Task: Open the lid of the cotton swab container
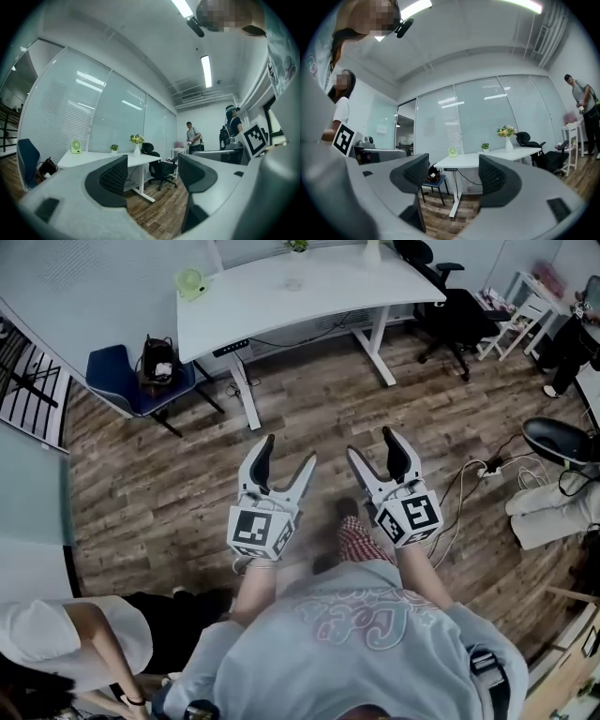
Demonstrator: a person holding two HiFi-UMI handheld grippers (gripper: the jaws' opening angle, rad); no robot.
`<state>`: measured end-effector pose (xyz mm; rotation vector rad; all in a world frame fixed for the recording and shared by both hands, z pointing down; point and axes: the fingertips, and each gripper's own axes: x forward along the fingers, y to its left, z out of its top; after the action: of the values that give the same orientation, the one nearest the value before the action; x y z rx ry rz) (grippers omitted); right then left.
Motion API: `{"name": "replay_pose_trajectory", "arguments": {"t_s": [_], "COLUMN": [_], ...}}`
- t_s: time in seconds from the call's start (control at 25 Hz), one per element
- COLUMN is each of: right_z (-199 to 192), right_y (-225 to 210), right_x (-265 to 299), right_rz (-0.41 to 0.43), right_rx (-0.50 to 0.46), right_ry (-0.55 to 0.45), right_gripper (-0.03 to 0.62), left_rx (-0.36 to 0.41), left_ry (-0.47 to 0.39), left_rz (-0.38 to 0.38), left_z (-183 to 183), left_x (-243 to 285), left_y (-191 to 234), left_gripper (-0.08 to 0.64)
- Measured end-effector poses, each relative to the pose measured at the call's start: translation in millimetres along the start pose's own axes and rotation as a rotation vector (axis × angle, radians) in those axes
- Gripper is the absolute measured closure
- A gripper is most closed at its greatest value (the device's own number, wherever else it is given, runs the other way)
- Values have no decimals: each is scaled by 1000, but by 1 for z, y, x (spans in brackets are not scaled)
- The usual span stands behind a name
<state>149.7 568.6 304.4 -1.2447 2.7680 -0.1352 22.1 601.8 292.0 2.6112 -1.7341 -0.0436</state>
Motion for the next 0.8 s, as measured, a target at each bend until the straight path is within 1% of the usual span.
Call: {"name": "replay_pose_trajectory", "arguments": {"t_s": [0.12, 0.32, 0.8], "right_z": [0, -1, 15], "right_y": [-11, -28, -115], "right_x": [12, 48, 166], "right_rz": [-3, 23, 66], "right_rx": [4, 5, -9], "right_ry": [-8, -14, -27], "right_gripper": [274, 275, 275], "left_rx": [-4, 3, 17], "left_ry": [-5, -11, -34], "left_rz": [0, 24, 59], "left_z": [-1, -1, 6], "left_x": [12, 39, 164], "left_y": [5, 28, 88], "left_gripper": [253, 253, 253]}}
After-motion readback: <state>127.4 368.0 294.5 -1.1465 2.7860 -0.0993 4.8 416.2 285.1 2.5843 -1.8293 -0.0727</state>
